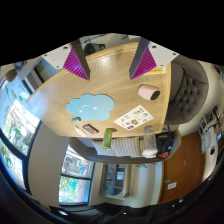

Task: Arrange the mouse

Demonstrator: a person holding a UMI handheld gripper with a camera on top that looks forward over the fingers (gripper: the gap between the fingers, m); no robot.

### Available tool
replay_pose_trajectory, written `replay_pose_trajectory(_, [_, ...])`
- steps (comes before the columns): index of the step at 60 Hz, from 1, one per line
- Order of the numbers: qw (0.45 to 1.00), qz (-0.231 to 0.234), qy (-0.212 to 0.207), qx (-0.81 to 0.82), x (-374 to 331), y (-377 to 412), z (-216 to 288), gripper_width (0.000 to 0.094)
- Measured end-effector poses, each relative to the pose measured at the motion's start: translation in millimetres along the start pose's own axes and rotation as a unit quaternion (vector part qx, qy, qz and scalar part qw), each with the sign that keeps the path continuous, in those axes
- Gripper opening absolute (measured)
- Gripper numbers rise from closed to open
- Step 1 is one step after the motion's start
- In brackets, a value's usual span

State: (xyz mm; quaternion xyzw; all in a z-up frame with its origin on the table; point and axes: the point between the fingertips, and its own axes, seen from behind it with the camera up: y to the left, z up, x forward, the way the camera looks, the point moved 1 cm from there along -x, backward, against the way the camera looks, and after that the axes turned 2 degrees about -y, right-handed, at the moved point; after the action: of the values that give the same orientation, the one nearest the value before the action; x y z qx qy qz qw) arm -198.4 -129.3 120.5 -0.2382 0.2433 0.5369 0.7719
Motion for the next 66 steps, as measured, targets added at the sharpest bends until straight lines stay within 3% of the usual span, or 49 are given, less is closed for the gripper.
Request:
replay_pose_trajectory(11, [1.000, 0.002, -0.001, -0.006, 8.5, -7.3, 3.1, 0.0809])
replay_pose_trajectory(29, [0.998, 0.040, 0.003, -0.044, 41.6, 48.9, -22.9, 0.0815])
replay_pose_trajectory(46, [0.991, 0.117, -0.012, -0.058, 110.6, 131.8, -41.5, 0.0815])
replay_pose_trajectory(66, [0.984, 0.170, -0.029, -0.052, 166.1, 143.1, -11.8, 0.0817])
